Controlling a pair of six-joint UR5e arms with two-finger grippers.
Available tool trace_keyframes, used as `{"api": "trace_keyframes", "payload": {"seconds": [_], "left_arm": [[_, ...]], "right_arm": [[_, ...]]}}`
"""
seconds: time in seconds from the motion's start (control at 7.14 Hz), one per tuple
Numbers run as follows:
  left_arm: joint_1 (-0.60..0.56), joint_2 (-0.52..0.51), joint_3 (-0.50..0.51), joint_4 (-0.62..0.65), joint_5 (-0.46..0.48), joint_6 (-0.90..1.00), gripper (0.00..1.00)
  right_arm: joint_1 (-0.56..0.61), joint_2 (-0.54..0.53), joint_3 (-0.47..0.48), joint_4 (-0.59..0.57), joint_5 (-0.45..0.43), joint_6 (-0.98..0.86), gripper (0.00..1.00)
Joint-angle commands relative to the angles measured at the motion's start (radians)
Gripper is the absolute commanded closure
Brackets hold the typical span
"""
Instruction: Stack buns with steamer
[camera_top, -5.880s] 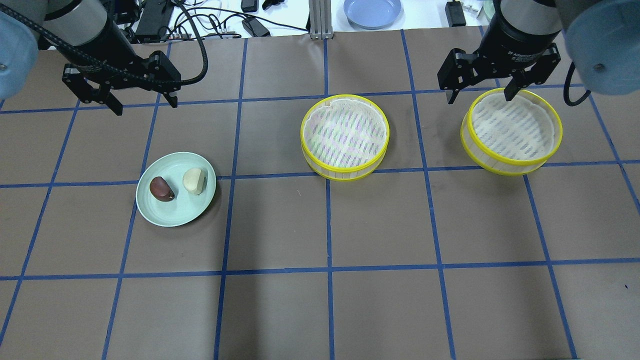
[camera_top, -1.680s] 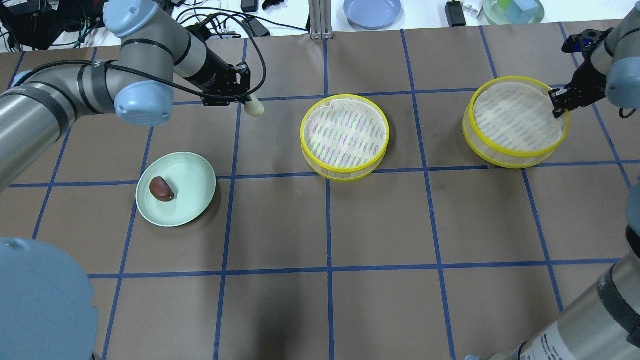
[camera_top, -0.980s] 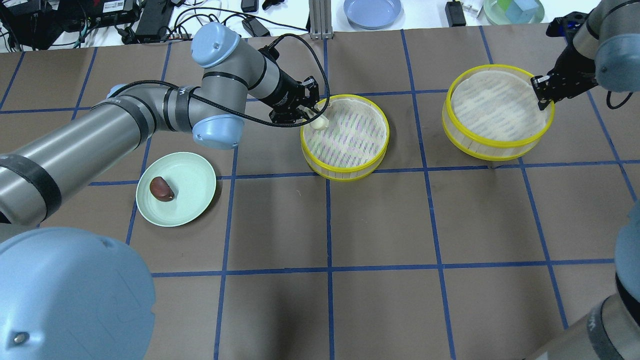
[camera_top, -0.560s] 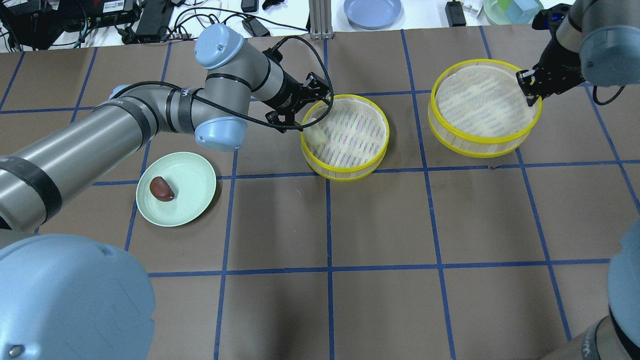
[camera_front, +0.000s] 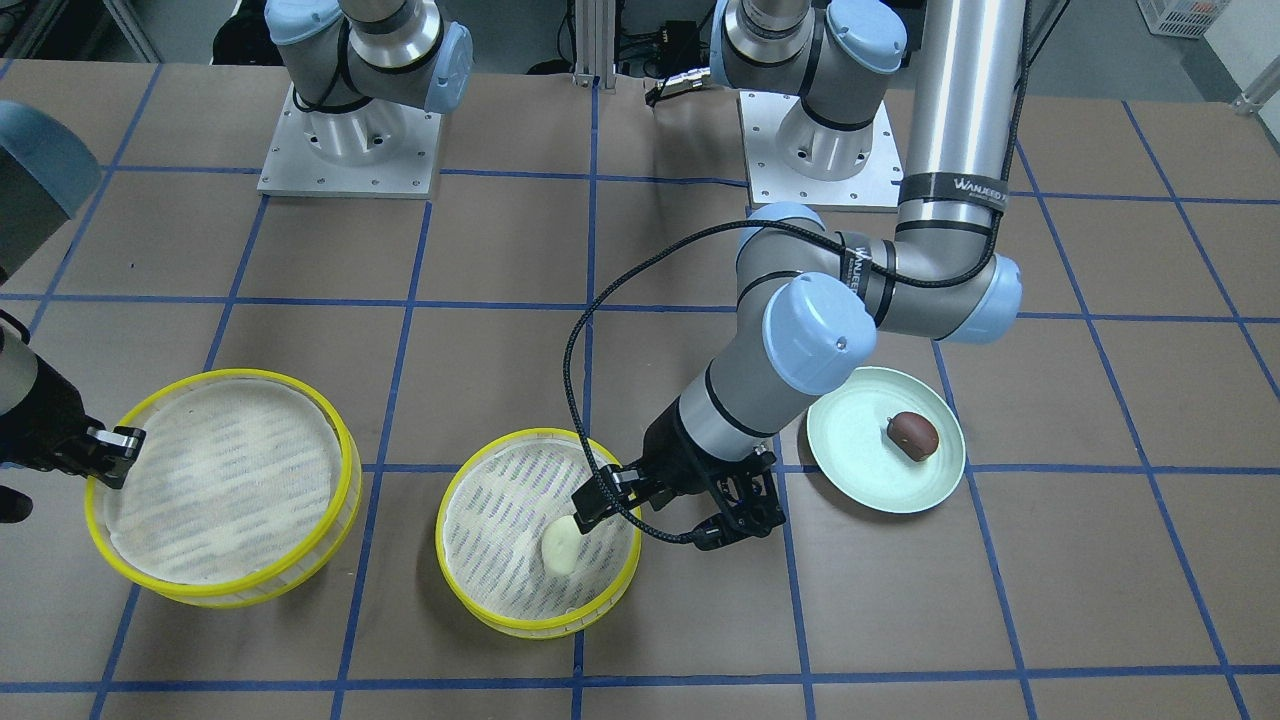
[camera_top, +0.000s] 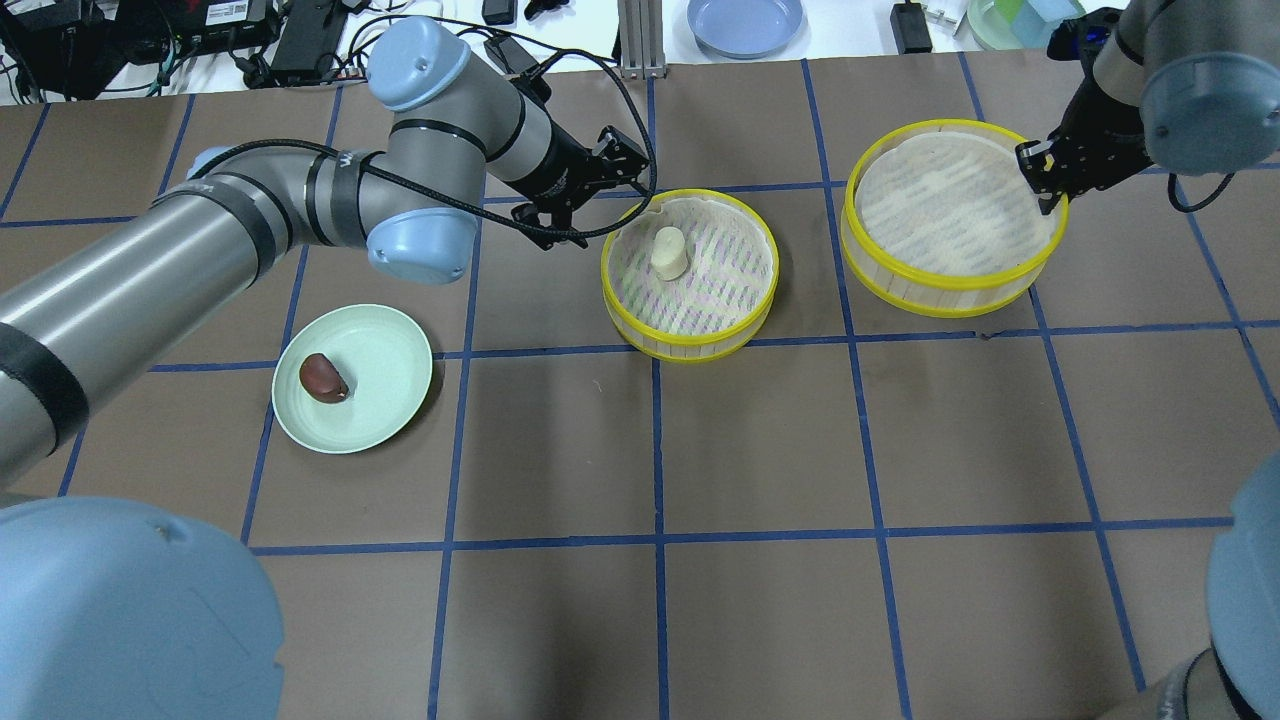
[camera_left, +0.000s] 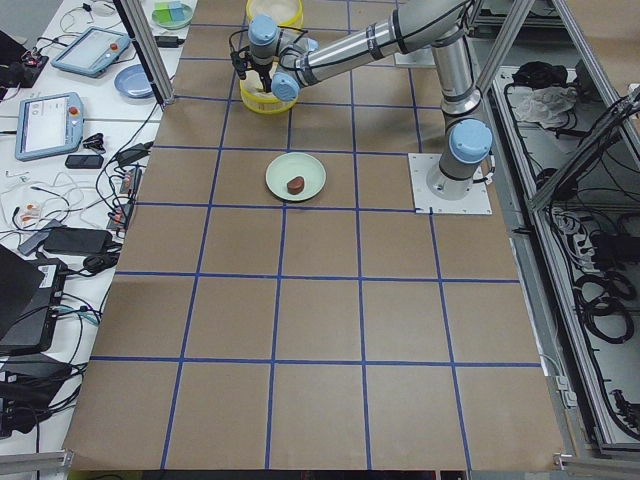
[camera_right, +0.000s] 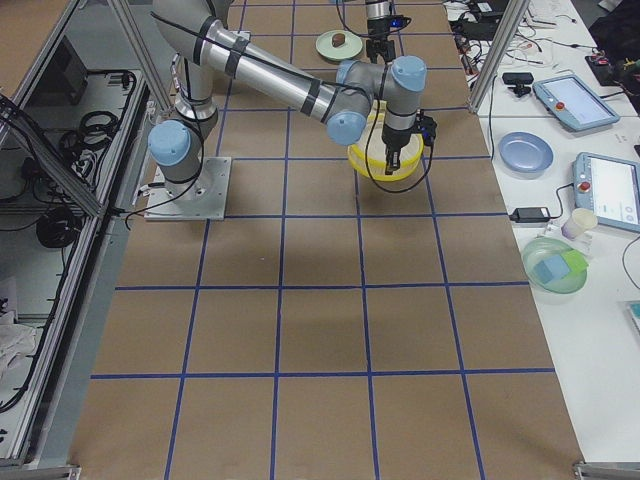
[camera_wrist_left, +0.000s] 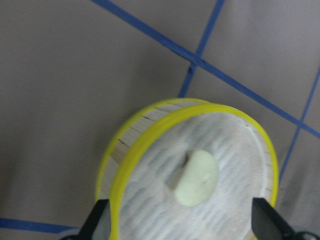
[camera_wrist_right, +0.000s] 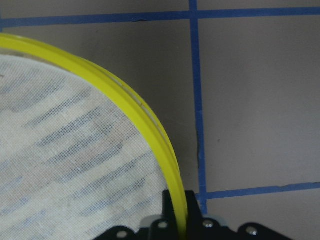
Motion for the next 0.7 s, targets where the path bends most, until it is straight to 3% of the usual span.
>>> {"api": "trace_keyframes", "payload": {"seconds": [0.0,0.28,0.56], "left_arm": [[0.104,0.094,0.023,-0.247,0.273,0.327,0.0],[0.267,0.133,0.003,-0.394,0.338,0.503,0.0],[0.402,0.127,-0.029,-0.517,0.34,0.499,0.0]], "right_arm": [[0.134,-0.003,0.0,0.014,0.011,0.176,1.0],[0.314,0.007,0.0,-0.005,0.012,0.444,1.0],[0.411,0.036,0.0,-0.098,0.014,0.553,1.0]]}}
